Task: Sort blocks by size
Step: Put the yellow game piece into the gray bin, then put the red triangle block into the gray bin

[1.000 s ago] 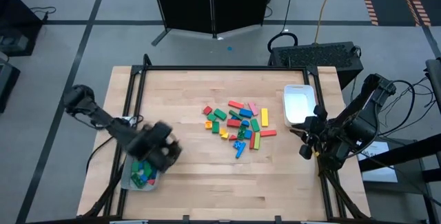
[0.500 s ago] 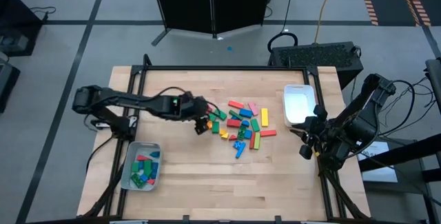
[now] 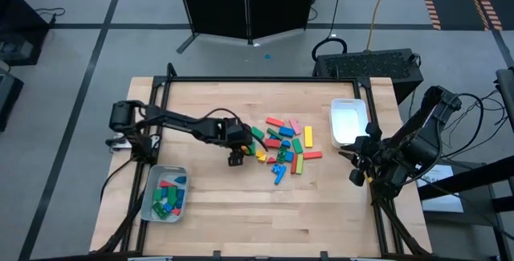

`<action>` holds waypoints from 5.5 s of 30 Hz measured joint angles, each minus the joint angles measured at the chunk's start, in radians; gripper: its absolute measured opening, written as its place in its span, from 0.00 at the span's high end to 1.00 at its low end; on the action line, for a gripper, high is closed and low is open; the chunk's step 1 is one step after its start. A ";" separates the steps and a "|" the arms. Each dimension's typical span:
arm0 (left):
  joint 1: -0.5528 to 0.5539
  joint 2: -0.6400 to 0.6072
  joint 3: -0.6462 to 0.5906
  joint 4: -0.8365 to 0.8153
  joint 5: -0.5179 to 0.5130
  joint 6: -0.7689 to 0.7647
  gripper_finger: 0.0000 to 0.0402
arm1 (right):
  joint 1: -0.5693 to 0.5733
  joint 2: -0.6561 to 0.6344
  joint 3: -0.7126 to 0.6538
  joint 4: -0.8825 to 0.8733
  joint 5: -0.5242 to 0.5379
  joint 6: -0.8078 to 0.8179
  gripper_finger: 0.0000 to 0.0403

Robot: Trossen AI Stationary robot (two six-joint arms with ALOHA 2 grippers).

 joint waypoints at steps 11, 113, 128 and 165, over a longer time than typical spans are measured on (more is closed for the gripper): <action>0.018 0.097 0.003 0.030 0.076 -0.059 0.41 | 0.000 0.000 0.000 -0.007 -0.005 0.005 0.83; 0.296 -0.119 -0.148 0.167 0.131 -0.546 0.30 | 0.000 0.000 0.000 0.002 0.054 0.008 0.83; 0.265 0.021 -0.100 0.168 0.168 -0.487 0.30 | 0.000 0.000 0.000 0.000 0.054 0.027 0.83; -0.481 -0.650 -0.101 -0.821 0.070 -1.330 0.70 | 0.000 0.000 0.000 0.000 0.059 0.033 0.83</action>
